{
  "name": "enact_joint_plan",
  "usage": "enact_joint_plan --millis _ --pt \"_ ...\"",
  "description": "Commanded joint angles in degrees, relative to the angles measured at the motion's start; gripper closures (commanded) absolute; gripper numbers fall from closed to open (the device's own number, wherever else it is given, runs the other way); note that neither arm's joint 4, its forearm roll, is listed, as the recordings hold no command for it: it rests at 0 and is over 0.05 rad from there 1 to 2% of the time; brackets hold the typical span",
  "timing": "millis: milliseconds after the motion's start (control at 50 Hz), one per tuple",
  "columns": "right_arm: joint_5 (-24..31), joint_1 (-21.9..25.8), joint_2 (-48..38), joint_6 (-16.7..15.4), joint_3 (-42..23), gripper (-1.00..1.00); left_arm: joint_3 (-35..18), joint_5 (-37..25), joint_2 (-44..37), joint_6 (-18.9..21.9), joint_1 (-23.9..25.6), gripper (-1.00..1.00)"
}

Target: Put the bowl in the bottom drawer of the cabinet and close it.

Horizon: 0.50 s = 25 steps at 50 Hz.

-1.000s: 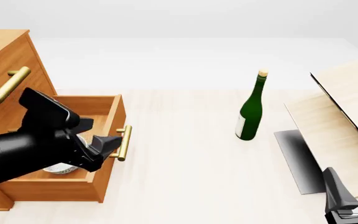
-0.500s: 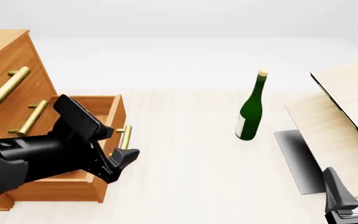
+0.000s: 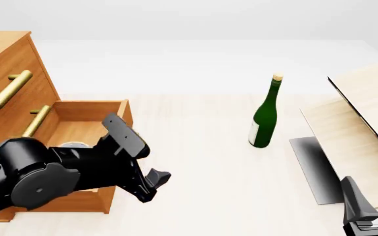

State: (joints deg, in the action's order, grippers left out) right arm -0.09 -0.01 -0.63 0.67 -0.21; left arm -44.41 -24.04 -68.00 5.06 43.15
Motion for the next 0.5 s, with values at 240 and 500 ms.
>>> enact_joint_plan --millis 240,500 --pt "0.00 0.00 -0.01 -0.01 0.00 -1.00 -0.23 2.46 -9.92 -4.91 0.39 -1.00" --pt "0.00 0.00 -0.01 -0.01 0.00 -1.00 1.11 3.42 -14.14 -7.20 -0.33 -1.00"
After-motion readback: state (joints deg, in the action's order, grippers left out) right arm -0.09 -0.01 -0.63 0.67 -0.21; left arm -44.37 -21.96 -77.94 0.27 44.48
